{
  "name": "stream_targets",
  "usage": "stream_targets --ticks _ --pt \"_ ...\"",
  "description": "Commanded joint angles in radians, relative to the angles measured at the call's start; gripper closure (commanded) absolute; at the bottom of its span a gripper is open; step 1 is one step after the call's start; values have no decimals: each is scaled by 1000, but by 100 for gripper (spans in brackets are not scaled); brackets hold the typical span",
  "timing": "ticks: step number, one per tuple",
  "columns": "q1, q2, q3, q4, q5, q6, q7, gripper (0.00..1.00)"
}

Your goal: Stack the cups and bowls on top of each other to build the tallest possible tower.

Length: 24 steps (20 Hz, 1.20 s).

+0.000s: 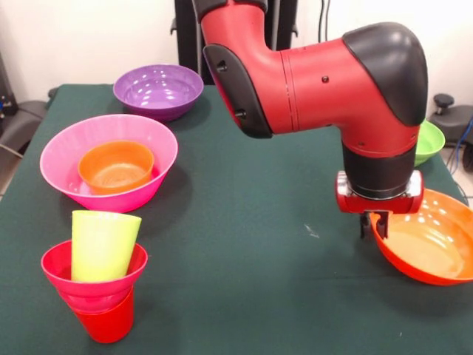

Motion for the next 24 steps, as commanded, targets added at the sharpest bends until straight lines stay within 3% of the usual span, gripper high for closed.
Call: stream_targets --ticks 1,9,13,18,24 --pt "19 18 -8 44 -98 -66 -59 100" --pt "33 -10 -25 72 -84 -41 -22 100" --pt "51 -52 -40 55 -43 105 0 100" --pt "66 -67 -52 -60 -19 317 -14 100" --pt "75 -57 -46 -133 -10 436 6 100"
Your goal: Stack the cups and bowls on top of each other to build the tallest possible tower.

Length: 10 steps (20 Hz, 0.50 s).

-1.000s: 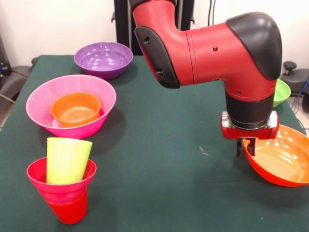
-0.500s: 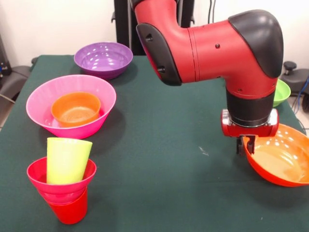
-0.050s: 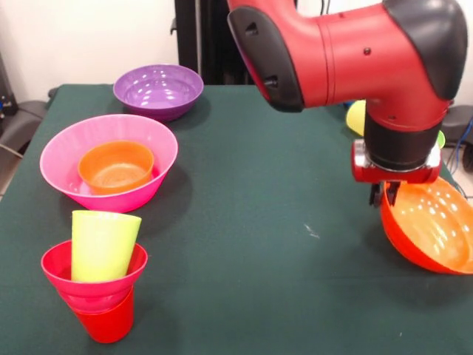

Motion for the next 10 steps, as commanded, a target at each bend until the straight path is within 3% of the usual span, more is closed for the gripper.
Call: stream_targets --ticks 1,6,10 --pt "19 0 -11 -111 -5 210 11 100" --pt "27 24 15 -214 -2 342 2 100" --pt "22 41 30 -264 -11 377 -24 100"
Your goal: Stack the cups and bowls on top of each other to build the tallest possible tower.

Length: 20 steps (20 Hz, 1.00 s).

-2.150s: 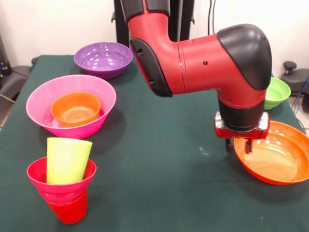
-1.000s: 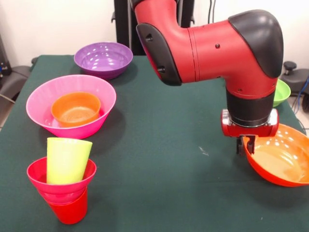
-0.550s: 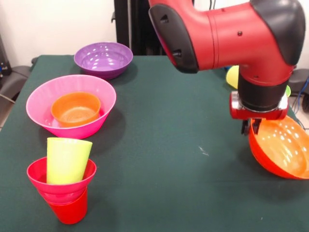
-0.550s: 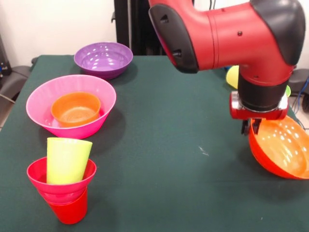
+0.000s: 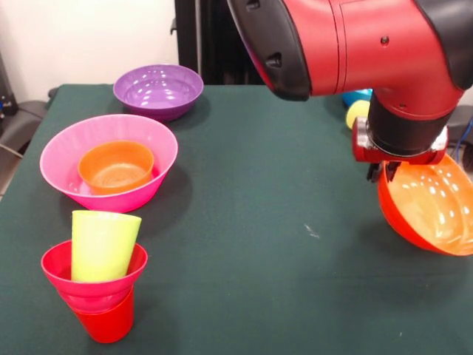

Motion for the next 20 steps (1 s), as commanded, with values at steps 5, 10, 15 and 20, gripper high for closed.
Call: stream_targets --ticks 5,10,15,20 --pt "-8 42 33 -128 -33 94 -83 100" --pt "-49 -11 31 -41 -39 61 -161 100" --pt "-158 -5 57 0 -36 66 -293 100" --pt "-237 15 85 -26 -51 169 -389 100"
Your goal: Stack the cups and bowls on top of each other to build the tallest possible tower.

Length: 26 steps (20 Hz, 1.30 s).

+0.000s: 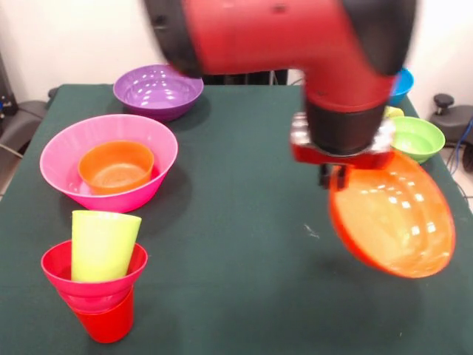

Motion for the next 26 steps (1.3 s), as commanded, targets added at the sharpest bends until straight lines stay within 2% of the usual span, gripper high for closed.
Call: stream_targets --ticks 1,7,12,16,26 --pt "-115 31 71 34 -58 142 -395 100" --pt "-168 62 88 -37 -114 250 -514 100" --pt "-200 31 110 15 -103 332 -551 100" --pt "-216 13 114 50 -87 356 -554 100" --pt "-252 -15 134 41 -108 447 -628 100"
